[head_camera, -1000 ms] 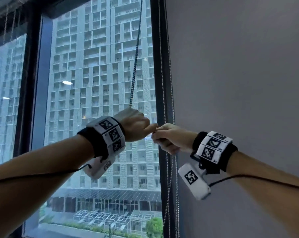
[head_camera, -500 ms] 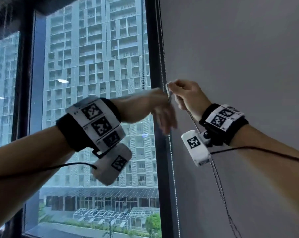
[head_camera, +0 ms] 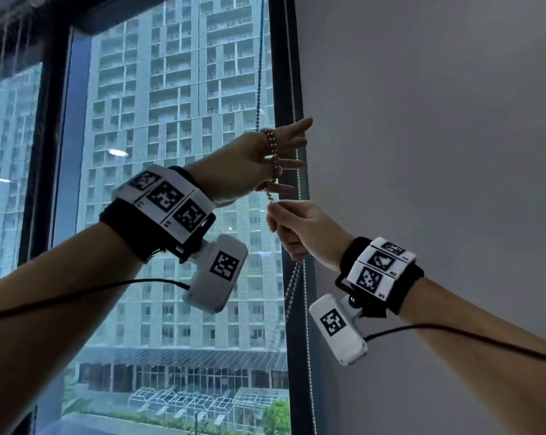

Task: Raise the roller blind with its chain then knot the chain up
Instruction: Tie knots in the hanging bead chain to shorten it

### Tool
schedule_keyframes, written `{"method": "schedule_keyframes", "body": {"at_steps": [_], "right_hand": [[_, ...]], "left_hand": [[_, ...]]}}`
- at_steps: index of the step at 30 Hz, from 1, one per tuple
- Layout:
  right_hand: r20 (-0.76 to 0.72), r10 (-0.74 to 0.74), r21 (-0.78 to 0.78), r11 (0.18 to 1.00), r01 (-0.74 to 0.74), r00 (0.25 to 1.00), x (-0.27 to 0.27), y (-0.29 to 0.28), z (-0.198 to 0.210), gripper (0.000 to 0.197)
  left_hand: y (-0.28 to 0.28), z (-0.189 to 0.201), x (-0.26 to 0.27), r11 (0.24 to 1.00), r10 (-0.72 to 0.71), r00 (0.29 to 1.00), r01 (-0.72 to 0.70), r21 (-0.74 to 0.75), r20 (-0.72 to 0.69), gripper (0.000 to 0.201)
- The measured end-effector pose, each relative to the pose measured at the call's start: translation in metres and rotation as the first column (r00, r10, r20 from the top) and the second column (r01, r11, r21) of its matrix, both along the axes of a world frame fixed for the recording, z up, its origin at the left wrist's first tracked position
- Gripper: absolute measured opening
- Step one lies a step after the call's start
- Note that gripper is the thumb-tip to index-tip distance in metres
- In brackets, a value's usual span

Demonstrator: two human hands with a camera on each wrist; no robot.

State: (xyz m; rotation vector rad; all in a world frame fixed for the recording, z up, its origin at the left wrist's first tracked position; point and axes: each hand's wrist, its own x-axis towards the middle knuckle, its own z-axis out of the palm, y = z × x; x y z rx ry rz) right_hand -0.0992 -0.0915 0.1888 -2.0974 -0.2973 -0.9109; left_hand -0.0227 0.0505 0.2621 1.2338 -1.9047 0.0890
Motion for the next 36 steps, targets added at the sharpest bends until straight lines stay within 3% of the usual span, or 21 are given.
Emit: {"method": "schedule_keyframes", "body": {"at_steps": [5, 6, 8, 10, 13, 16, 19, 24, 26, 32, 36], "right_hand": [[-0.058, -0.019, -0.021, 1.0, 0.018, 0.998, -0.009, 0.007, -0.012, 0.033], [-0.064, -0.016, -0.036, 0.999, 0.014, 0.998, -0.011, 0.01, -0.014, 0.033], [-0.034, -0.038, -0.093, 0.995, 0.035, 0.999, -0.015, 0.015, -0.016, 0.033], [0.081, -0.141, -0.232, 0.96, 0.156, 0.987, -0.02, 0.02, -0.015, 0.032], [0.292, -0.279, -0.4, 0.833, 0.382, 0.915, -0.024, 0.024, -0.009, 0.028], [0.44, -0.367, -0.409, 0.731, 0.547, 0.82, -0.024, 0.021, -0.005, 0.02], [0.546, -0.396, -0.267, 0.753, 0.601, 0.739, -0.022, 0.015, -0.002, 0.012], [0.626, -0.382, -0.161, 0.789, 0.593, 0.68, -0.008, 0.022, 0.005, 0.009], [0.629, -0.396, -0.088, 0.819, 0.567, 0.669, -0.002, 0.024, 0.007, 0.014], [0.56, -0.357, 0.156, 0.931, 0.329, 0.747, 0.007, 0.023, 0.01, 0.033], [0.509, -0.336, 0.286, 0.934, 0.212, 0.792, 0.014, 0.022, 0.01, 0.03]], "left_hand": [[0.005, 0.012, 0.006, 0.96, 0.278, 0.925, -0.257, -0.112, 0.26, 0.076], [0.004, 0.013, 0.009, 0.934, 0.357, 0.87, -0.318, -0.164, 0.341, 0.075], [0.0, 0.013, 0.014, 0.846, 0.534, 0.694, -0.436, -0.308, 0.483, 0.075], [-0.006, 0.01, 0.019, 0.774, 0.632, 0.562, -0.495, -0.395, 0.534, 0.075], [-0.013, 0.005, 0.023, 0.73, 0.675, 0.46, -0.533, -0.429, 0.577, 0.075], [-0.014, 0.005, 0.024, 0.707, 0.684, 0.372, -0.551, -0.443, 0.628, 0.078], [-0.01, 0.004, 0.022, 0.714, 0.666, 0.348, -0.555, -0.427, 0.66, 0.077], [-0.007, 0.003, 0.012, 0.74, 0.621, 0.328, -0.546, -0.393, 0.712, 0.037], [-0.006, 0.005, 0.01, 0.743, 0.615, 0.332, -0.546, -0.386, 0.715, 0.034], [-0.005, 0.007, 0.012, 0.754, 0.606, 0.339, -0.534, -0.383, 0.719, 0.036], [-0.012, 0.004, 0.013, 0.746, 0.625, 0.324, -0.515, -0.423, 0.71, 0.042]]}}
